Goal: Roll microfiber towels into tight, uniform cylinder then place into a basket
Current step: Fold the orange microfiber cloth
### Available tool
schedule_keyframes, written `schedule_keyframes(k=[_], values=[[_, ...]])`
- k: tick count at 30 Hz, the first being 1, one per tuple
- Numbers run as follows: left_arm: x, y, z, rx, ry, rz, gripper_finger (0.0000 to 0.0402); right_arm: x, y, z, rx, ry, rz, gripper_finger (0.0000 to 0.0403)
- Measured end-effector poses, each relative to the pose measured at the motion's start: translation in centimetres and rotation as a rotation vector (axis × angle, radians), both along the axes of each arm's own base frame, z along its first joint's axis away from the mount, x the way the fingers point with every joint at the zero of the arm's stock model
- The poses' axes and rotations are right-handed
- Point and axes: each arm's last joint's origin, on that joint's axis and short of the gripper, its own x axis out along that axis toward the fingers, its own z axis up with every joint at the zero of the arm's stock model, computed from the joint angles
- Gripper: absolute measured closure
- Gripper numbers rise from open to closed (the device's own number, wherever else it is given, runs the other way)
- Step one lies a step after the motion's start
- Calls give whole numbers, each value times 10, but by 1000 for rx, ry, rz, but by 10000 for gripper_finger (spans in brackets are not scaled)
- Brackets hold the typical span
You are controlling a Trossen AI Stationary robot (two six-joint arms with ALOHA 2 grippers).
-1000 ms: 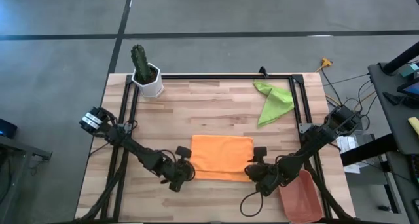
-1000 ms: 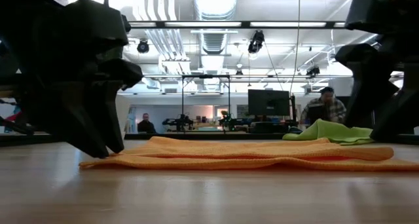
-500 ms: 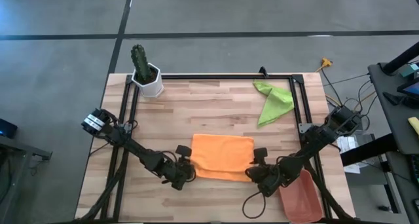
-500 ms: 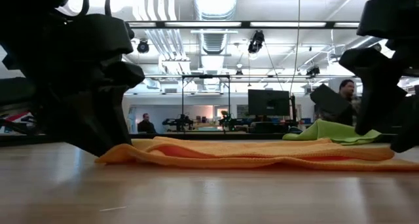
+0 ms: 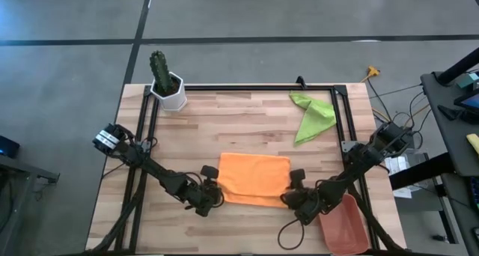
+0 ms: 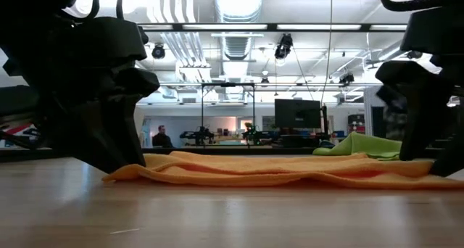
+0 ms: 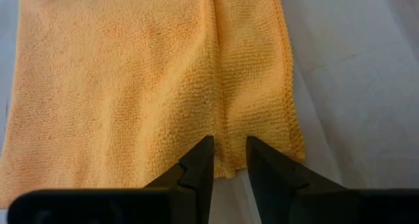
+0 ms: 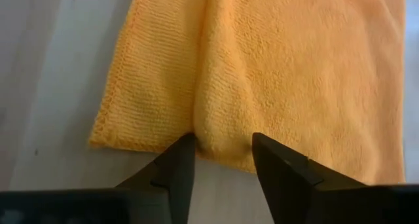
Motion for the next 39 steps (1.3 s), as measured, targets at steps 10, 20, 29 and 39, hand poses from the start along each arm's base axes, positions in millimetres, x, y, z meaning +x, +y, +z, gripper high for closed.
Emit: schedule_keyframes(k=[10,20,29,39], values=[[0,0,0,0,1,0,324,2,3,0,3,-7,46,338],[0,1,0,19,-8,14,324,2,3,0,-1,-5,52,369],[0,2,1,18,-10,16,324,10,7,16,-43,-111,30,376],[3,0,7,4,-31,16,324,15,5,33,-141,-218,-22,376]])
